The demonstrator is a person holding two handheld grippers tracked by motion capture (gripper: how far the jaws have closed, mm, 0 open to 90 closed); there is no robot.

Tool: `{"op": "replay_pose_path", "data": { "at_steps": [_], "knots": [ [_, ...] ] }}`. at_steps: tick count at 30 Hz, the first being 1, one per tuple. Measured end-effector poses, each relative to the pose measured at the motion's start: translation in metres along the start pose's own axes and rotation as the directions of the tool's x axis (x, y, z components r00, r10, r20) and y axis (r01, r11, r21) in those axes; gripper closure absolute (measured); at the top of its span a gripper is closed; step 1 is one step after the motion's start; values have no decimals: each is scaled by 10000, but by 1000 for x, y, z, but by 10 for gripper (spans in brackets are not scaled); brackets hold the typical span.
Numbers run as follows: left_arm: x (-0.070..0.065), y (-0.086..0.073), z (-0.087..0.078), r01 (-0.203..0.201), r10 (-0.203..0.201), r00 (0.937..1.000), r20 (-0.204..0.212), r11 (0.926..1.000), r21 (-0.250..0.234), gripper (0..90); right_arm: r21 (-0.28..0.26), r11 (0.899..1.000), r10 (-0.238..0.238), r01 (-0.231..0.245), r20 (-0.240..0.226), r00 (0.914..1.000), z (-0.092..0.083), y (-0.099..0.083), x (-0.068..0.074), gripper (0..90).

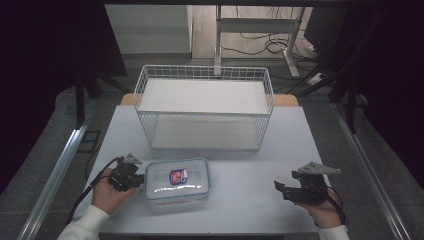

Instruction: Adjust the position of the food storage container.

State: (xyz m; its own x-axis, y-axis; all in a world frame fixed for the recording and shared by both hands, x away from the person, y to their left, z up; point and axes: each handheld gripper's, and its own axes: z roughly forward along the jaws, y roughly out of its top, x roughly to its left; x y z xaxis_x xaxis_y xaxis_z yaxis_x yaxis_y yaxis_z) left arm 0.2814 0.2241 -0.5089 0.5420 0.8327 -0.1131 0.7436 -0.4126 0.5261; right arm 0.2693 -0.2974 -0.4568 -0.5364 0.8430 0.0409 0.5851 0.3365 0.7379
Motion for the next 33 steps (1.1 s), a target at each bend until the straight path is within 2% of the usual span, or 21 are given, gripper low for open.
{"op": "replay_pose_path", "data": {
  "at_steps": [2,3,4,11,12,14,17,21,28,29,32,33],
  "knots": [
    [-4,3,2,9,-9,10000,85,10000,-11,899,22,10000,-20,20,-15,10000,0,0,0,245],
    [-6,5,4,217,-210,9979,617,9997,-92,899,27,10000,-23,23,-17,10000,0,0,0,245],
    [-8,5,6,280,-269,9960,853,9995,-124,899,20,10000,-8,8,-28,10000,1,0,1,245],
    [-21,13,14,113,-98,9967,806,9998,-186,899,54,10000,-13,13,-16,10000,2,0,0,244],
    [-23,15,15,-18,30,9968,800,9999,-146,899,50,10000,-3,3,-18,10000,2,0,1,245],
    [-28,18,20,158,-131,9918,1270,9997,-200,899,29,10000,0,0,-30,10000,1,0,1,244],
    [-32,20,22,169,-136,9901,1399,9996,-224,899,36,10000,13,-13,-12,10000,1,0,1,244],
    [-41,25,27,39,3,9898,1428,9996,-290,899,66,10000,-30,30,-12,10000,2,0,0,245],
    [-40,23,26,-6,77,9895,1441,9988,-495,877,52,10000,-41,41,19,10000,2,-1,1,244],
    [-36,23,21,-42,123,9917,1283,9980,-625,873,-33,10000,-63,63,55,10000,2,-1,1,244],
    [-30,21,12,80,22,9934,1149,9961,-883,879,-87,9999,-59,60,50,10000,1,-1,1,243],
    [-26,19,1,131,-29,9965,836,9925,-1215,875,-141,9999,-87,88,28,10000,1,-1,2,242]
  ]
}}
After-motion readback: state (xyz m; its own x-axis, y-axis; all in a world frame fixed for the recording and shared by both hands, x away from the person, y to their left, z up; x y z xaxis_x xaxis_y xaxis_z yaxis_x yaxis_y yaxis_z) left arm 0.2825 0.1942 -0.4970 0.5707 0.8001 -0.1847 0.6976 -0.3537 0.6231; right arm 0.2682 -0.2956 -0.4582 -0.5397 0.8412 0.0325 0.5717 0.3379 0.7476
